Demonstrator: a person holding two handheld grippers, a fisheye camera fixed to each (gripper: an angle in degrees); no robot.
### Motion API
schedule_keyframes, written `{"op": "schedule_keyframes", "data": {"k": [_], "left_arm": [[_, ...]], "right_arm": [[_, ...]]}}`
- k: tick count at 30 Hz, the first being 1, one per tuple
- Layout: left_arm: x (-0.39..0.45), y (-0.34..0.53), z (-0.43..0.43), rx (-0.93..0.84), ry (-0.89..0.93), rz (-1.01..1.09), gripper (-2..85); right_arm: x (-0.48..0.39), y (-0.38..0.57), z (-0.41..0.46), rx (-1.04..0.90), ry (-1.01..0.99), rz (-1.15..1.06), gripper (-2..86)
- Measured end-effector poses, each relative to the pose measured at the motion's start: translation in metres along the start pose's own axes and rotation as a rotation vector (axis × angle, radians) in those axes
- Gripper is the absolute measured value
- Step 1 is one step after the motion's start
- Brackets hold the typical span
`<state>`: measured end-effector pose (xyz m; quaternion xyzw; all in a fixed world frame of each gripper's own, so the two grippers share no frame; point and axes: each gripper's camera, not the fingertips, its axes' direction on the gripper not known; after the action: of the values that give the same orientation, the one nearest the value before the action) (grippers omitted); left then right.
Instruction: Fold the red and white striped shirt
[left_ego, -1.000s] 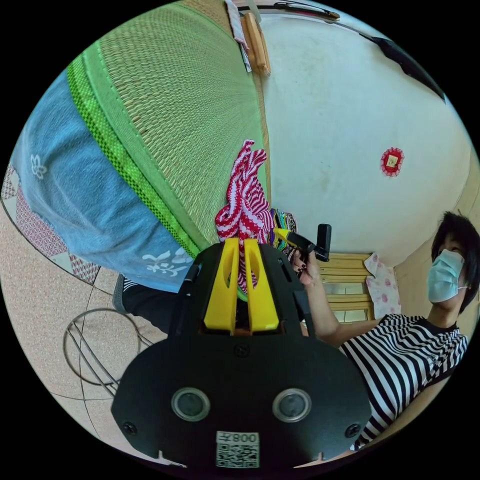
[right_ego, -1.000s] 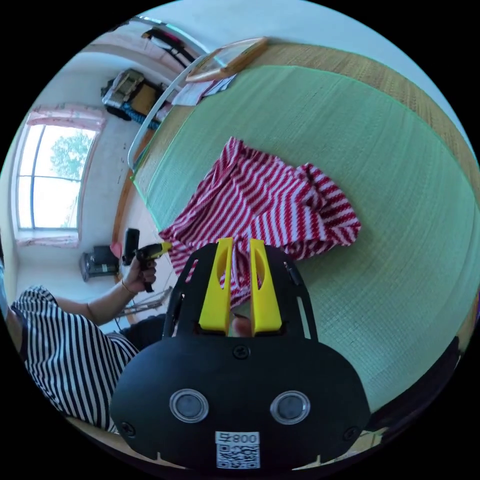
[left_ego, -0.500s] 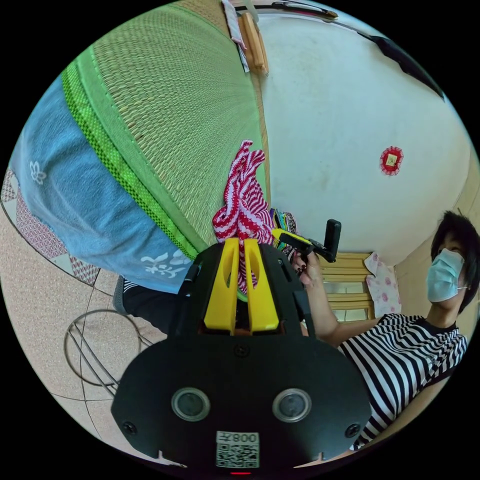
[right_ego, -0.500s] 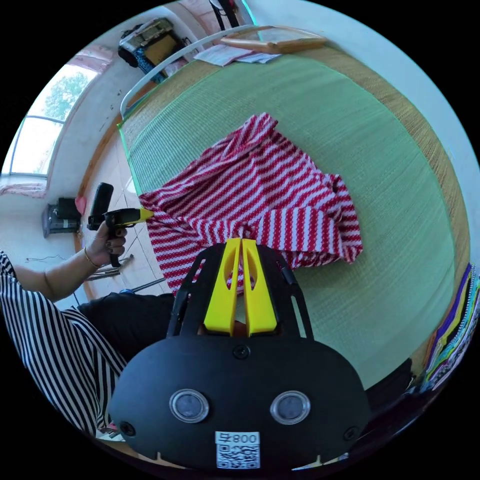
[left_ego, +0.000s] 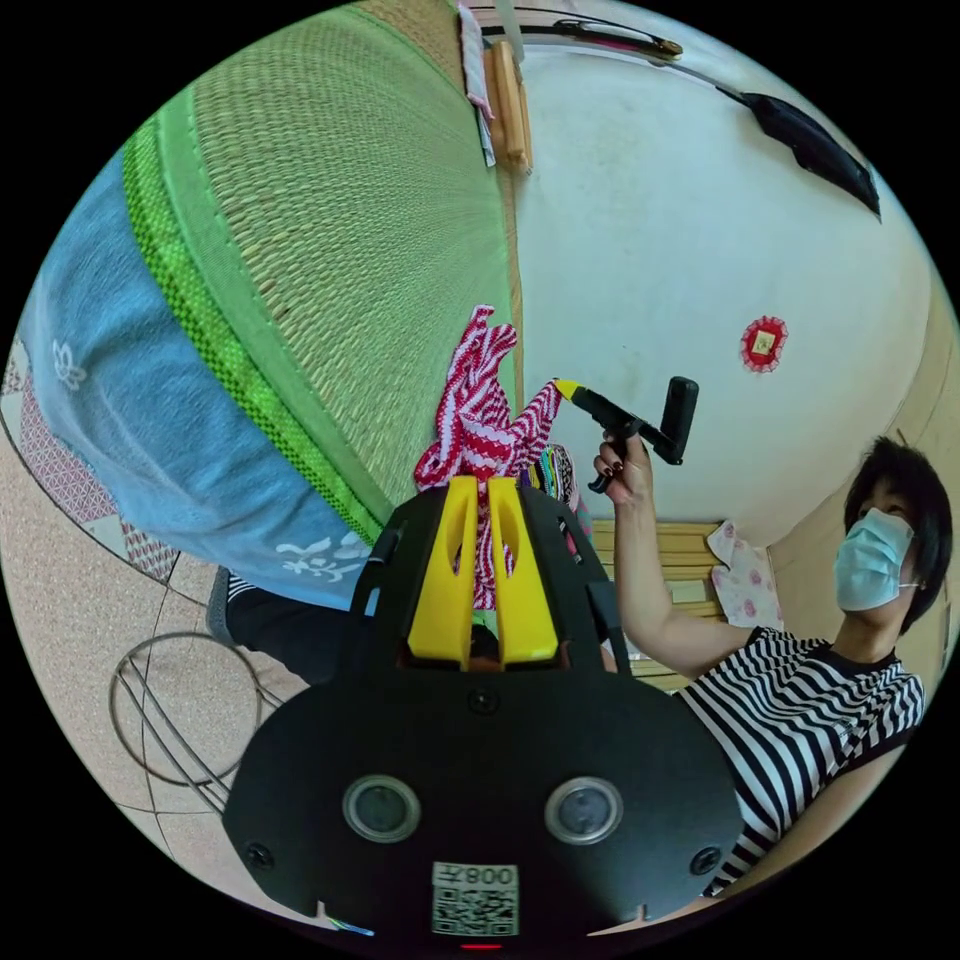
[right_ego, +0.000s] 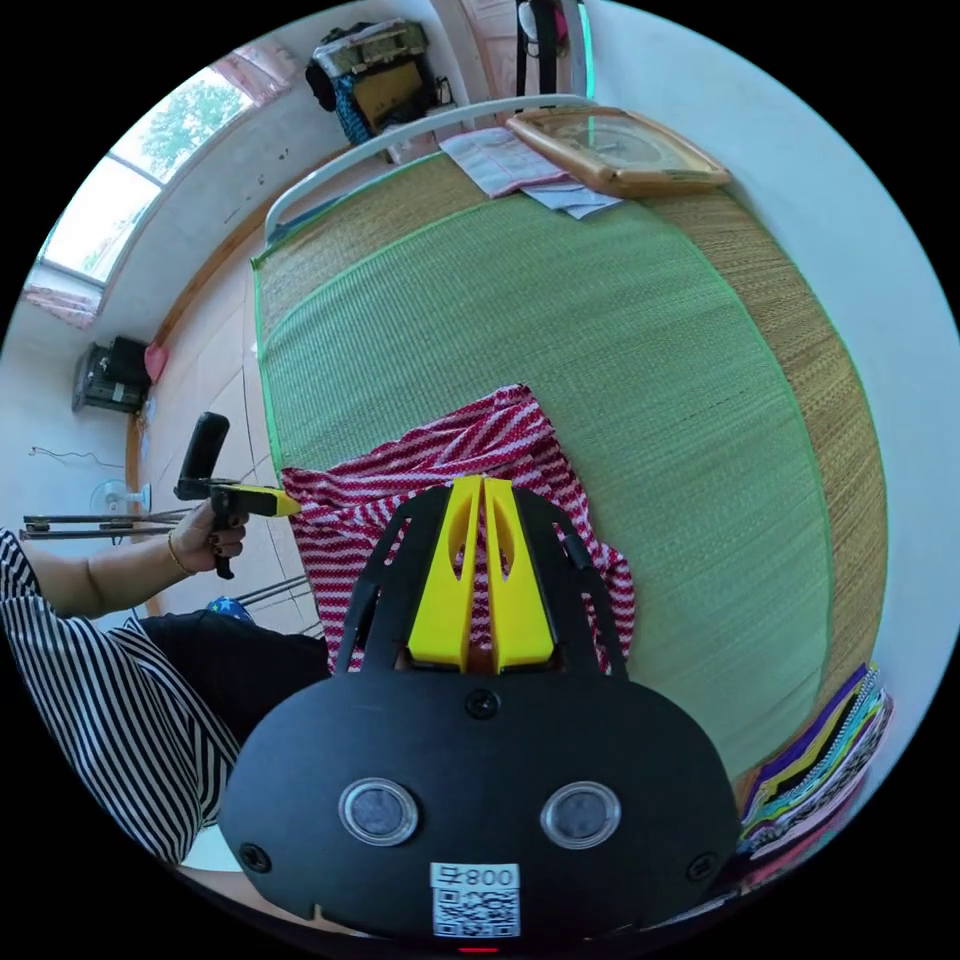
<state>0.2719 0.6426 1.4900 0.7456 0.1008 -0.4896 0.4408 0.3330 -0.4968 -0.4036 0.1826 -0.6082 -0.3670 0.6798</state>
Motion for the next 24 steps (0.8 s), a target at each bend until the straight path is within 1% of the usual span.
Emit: {"op": "schedule_keyframes", "data": {"k": [3,6,12,15,18,20,24], "left_arm": [[0.003,0.002,0.002,0.004,-0.001,-0.01,1.8],[0.01,0.005,0.005,-0.006,0.001,-0.013,1.7],[0.03,0.02,0.002,-0.003,-0.075,-0.007,1.0],[0.06,0.022,0.004,-0.007,-0.166,0.092,1.3],[0.095,0.008,0.021,-0.03,-0.238,0.241,2.8],[0.121,-0.01,0.05,-0.088,-0.326,0.37,4.5],[0.146,-0.029,0.105,-0.202,-0.497,0.514,4.8]], "right_arm": [[0.001,-0.025,0.018,-0.055,0.012,-0.018,-0.4],[0.007,-0.043,0.032,-0.081,-0.019,-0.013,-0.4],[0.009,-0.061,0.055,-0.12,-0.079,-0.025,-0.4],[0.007,-0.054,0.055,-0.098,-0.087,-0.044,-0.4],[0.012,-0.042,0.053,-0.071,-0.118,-0.037,-0.4],[0.015,-0.035,0.053,-0.056,-0.129,-0.025,-0.3],[0.024,-0.026,0.058,-0.035,-0.163,0.006,-0.3]]}}
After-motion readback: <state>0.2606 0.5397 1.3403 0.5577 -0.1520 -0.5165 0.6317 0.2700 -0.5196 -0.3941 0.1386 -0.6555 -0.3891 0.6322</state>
